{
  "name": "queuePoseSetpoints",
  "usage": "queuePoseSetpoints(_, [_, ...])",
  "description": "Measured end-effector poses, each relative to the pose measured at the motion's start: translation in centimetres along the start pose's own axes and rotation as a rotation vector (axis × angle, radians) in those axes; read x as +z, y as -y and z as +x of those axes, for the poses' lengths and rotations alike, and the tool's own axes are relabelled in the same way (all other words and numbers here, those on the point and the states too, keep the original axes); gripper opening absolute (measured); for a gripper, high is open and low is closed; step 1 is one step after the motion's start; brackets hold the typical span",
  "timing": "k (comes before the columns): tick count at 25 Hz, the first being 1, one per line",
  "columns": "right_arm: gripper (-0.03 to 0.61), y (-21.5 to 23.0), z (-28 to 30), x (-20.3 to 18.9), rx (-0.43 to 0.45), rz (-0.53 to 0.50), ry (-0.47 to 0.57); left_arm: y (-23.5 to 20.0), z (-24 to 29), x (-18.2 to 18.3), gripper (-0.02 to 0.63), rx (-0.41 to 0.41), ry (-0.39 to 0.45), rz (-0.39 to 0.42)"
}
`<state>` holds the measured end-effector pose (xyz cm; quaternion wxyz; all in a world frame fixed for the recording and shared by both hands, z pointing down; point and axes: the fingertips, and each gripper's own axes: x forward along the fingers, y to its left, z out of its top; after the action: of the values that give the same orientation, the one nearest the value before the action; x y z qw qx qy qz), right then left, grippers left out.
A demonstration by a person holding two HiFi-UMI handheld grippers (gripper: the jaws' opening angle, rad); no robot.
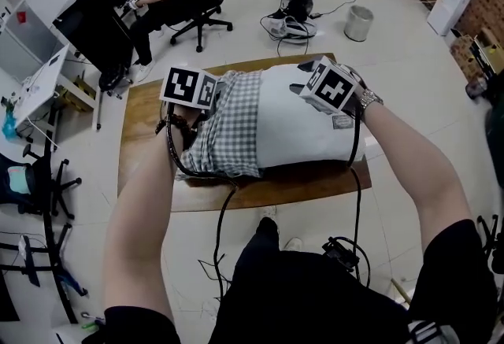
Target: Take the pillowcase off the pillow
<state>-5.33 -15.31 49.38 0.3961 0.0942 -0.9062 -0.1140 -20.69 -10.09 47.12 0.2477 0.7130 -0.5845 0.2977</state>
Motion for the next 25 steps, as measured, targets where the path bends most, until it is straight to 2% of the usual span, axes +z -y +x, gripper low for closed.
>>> queuePoseSetpoints(10, [0.255, 9.4, 7.3, 5.1, 0.081, 0.097, -0.023, -6.3, 7.1, 7.3, 0.201, -0.140, -0.122, -0.014])
queuePoseSetpoints(15, [0.287, 13.2, 11.2, 6.0, 0.186, 0.169, -0.077, -8.7, 11.1, 10.1, 0.215, -0.241, -0.206, -0.052])
queuePoseSetpoints(21, [0.304, 15.9, 15.2, 7.1, 0.338, 0.268, -0.144, -11.3, 15.5, 10.7, 0.248, -0.341, -0.366, -0.051])
queuePoseSetpoints(25, [0.305, 17.0, 17.7, 6.5, 0.418, 0.288, -0.205, -11.8, 18.4, 10.1, 0.274, -0.390, -0.476, -0.017])
